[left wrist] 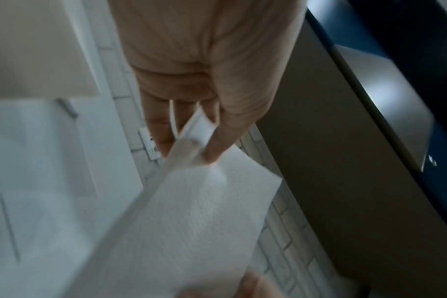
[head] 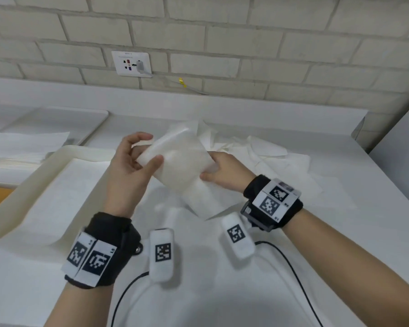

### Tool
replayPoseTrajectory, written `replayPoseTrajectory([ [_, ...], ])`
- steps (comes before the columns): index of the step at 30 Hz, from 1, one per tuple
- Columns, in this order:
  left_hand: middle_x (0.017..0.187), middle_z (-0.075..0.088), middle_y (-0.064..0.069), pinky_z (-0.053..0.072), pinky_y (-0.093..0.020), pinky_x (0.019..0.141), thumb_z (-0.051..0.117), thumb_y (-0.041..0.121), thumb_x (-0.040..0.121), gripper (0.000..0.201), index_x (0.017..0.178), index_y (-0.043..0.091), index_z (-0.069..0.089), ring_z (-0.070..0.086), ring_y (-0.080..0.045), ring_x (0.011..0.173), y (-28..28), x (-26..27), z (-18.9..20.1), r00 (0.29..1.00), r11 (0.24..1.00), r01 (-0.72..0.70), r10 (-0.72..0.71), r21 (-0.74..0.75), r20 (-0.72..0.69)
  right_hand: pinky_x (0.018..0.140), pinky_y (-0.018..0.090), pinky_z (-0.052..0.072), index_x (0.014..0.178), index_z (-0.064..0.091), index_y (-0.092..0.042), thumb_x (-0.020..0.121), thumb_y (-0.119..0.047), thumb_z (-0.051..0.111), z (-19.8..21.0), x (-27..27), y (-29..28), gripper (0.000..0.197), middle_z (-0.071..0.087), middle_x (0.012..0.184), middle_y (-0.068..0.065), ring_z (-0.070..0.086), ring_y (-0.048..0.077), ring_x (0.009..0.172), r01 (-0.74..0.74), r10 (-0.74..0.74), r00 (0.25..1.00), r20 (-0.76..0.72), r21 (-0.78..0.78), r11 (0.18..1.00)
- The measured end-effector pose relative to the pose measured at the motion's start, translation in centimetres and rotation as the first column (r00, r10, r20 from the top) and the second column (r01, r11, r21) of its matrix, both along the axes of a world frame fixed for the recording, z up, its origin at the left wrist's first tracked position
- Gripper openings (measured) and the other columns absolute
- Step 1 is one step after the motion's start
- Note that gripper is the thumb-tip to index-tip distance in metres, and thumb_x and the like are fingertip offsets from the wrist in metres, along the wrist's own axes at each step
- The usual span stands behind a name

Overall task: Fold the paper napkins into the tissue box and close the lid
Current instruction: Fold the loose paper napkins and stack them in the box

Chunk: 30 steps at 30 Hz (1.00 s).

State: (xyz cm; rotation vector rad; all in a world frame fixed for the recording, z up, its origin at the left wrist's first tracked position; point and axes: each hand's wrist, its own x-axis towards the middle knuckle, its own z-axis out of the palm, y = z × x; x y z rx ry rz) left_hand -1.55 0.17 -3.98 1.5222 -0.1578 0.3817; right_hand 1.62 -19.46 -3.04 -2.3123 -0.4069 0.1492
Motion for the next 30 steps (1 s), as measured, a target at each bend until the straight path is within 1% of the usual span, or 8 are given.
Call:
replayPoseTrajectory([
  [3, 0.085, 0.064, 0.006, 0.046, -0.013, 0.068, 0.056, -0.007, 0.084, 0.033, 0.094, 0.024, 0.059, 0.060, -0.014, 0.080, 0.2, 0.3, -1.3, 0.994, 0.940, 0.013, 0.025, 0.342, -0.105, 0.070, 0.022, 0.042, 0.098, 0.063, -0.005, 0.084, -0.010, 0.061, 1.1, 0.8, -0.5, 0.015, 0.061, 0.092, 0.001, 0.057, 0.020, 0.090, -0.030, 0.037, 0.999, 0.039, -0.157, 0.987],
  [5, 0.088, 0.061, 0.004, 0.044, -0.018, 0.072, 0.049, -0.009, 0.087, 0.027, 0.099, 0.014, 0.055, 0.057, -0.017, 0.086, -0.3, 0.5, -2.7, 0.976, 0.910, 0.036, 0.057, 0.413, -0.211, 0.076, 0.031, 0.042, 0.105, 0.061, -0.005, 0.088, -0.013, 0.056, 2.0, 1.1, -0.2, 0.019, 0.058, 0.097, 0.005, 0.056, 0.025, 0.097, -0.045, 0.066, 0.997, 0.049, -0.357, 0.933],
  [8, 0.102, 0.061, -0.004, 0.045, -0.031, 0.085, 0.049, -0.004, 0.090, 0.024, 0.110, 0.009, 0.051, 0.056, -0.020, 0.095, -0.7, 0.9, -3.9, 0.949, 0.967, 0.029, 0.053, 0.254, -0.309, 0.071, 0.031, 0.039, 0.116, 0.052, -0.008, 0.092, -0.009, 0.044, 2.8, 1.2, 0.6, 0.025, 0.052, 0.100, 0.007, 0.054, 0.028, 0.100, -0.042, 0.121, 0.989, 0.090, -0.604, 0.796],
  [11, 0.106, 0.063, -0.004, 0.047, -0.028, 0.078, 0.051, -0.005, 0.090, 0.025, 0.110, 0.012, 0.053, 0.060, -0.019, 0.095, -1.2, 1.0, -4.7, 0.933, 0.998, 0.028, -0.003, 0.065, -0.360, 0.063, 0.031, 0.032, 0.117, 0.045, -0.009, 0.093, -0.005, 0.038, 1.7, 0.9, 1.4, 0.025, 0.055, 0.103, 0.009, 0.055, 0.029, 0.092, -0.050, 0.190, 0.975, 0.114, -0.723, 0.689],
  [15, 0.097, 0.060, -0.004, 0.043, -0.025, 0.069, 0.049, -0.010, 0.087, 0.028, 0.098, 0.015, 0.055, 0.056, -0.020, 0.091, -1.1, 0.9, -6.1, 0.904, 0.997, 0.026, 0.007, 0.071, -0.426, 0.049, 0.028, 0.023, 0.121, 0.039, -0.005, 0.090, 0.001, 0.034, -0.2, 0.3, 2.1, 0.032, 0.053, 0.094, 0.009, 0.047, 0.026, 0.075, -0.086, 0.200, 0.979, 0.050, -0.783, 0.616],
  [17, 0.091, 0.061, -0.001, 0.043, -0.020, 0.067, 0.047, -0.011, 0.087, 0.027, 0.095, 0.013, 0.056, 0.056, -0.016, 0.085, -1.1, 1.0, -5.9, 0.912, 1.000, 0.022, -0.011, 0.021, -0.411, 0.048, 0.027, 0.019, 0.118, 0.040, -0.005, 0.087, 0.004, 0.034, 0.2, 0.4, 2.1, 0.033, 0.042, 0.078, 0.004, 0.044, 0.025, 0.073, -0.045, 0.205, 0.973, 0.108, -0.780, 0.624],
  [20, 0.085, 0.058, -0.001, 0.045, -0.012, 0.060, 0.044, -0.013, 0.088, 0.029, 0.087, 0.015, 0.055, 0.055, -0.012, 0.078, -1.1, 1.3, -5.4, 0.924, 0.999, -0.006, -0.007, -0.032, -0.383, 0.048, 0.027, 0.016, 0.117, 0.041, -0.007, 0.087, 0.003, 0.035, 1.0, 0.3, 2.1, 0.032, 0.042, 0.082, 0.002, 0.044, 0.024, 0.071, 0.026, 0.215, 0.953, 0.215, -0.762, 0.647],
  [30, 0.090, 0.062, -0.001, 0.042, -0.021, 0.070, 0.042, -0.012, 0.089, 0.026, 0.096, 0.006, 0.060, 0.056, -0.013, 0.084, -0.8, 1.6, -5.9, 0.913, 1.000, 0.003, -0.013, -0.025, -0.408, 0.048, 0.027, 0.013, 0.108, 0.043, -0.011, 0.088, 0.002, 0.037, 0.7, -0.4, 2.4, 0.025, 0.031, 0.066, -0.003, 0.029, 0.014, 0.052, 0.000, 0.215, 0.960, 0.179, -0.769, 0.639],
])
